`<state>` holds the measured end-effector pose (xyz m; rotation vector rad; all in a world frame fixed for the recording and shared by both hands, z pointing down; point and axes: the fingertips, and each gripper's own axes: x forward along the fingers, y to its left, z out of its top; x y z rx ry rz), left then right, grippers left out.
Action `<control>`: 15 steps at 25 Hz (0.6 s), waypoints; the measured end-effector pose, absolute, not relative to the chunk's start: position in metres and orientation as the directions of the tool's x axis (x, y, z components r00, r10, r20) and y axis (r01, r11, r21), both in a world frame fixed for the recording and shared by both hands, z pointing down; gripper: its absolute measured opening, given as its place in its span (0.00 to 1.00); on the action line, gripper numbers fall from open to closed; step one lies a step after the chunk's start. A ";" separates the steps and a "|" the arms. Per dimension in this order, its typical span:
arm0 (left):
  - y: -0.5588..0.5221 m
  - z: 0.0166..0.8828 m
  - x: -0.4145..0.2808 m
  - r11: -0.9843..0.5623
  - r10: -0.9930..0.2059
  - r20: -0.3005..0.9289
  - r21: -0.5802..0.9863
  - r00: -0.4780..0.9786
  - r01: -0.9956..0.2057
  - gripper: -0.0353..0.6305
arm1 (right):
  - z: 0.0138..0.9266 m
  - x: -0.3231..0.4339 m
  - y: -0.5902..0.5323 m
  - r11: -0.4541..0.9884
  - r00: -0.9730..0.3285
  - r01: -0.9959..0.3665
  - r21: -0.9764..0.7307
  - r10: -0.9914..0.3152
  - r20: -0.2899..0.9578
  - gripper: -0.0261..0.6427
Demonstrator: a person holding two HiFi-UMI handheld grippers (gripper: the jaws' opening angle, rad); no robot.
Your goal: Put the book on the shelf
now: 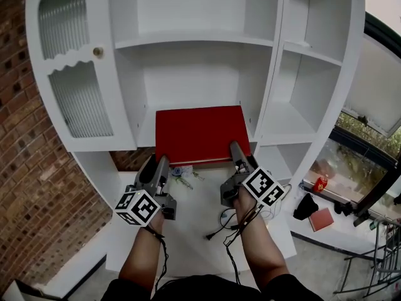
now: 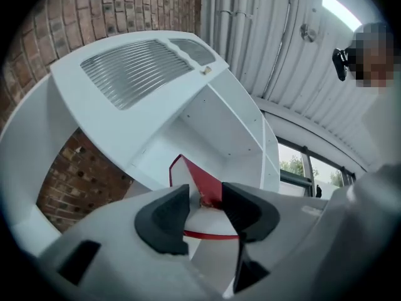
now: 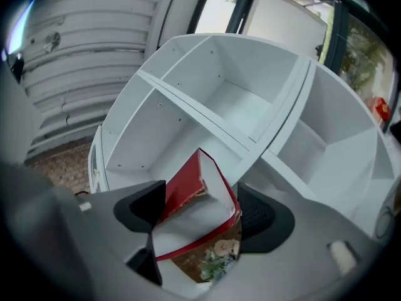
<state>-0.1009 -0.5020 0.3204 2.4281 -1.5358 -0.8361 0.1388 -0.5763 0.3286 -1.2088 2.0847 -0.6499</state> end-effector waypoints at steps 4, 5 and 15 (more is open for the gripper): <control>-0.506 0.316 -0.102 -0.432 -0.881 -0.361 0.353 0.305 -0.830 0.29 | 0.322 0.139 -0.580 0.451 -0.364 -0.678 -0.580 -0.892 -0.268 0.58; -0.507 0.314 -0.102 -0.424 -0.883 -0.359 0.339 0.301 -0.840 0.28 | 0.320 0.138 -0.580 0.451 -0.362 -0.711 -0.539 -0.892 -0.269 0.58; -0.520 0.303 -0.103 -0.389 -0.896 -0.328 0.259 0.298 -0.884 0.27 | 0.299 0.128 -0.584 0.430 -0.369 -0.855 -0.291 -0.898 -0.241 0.46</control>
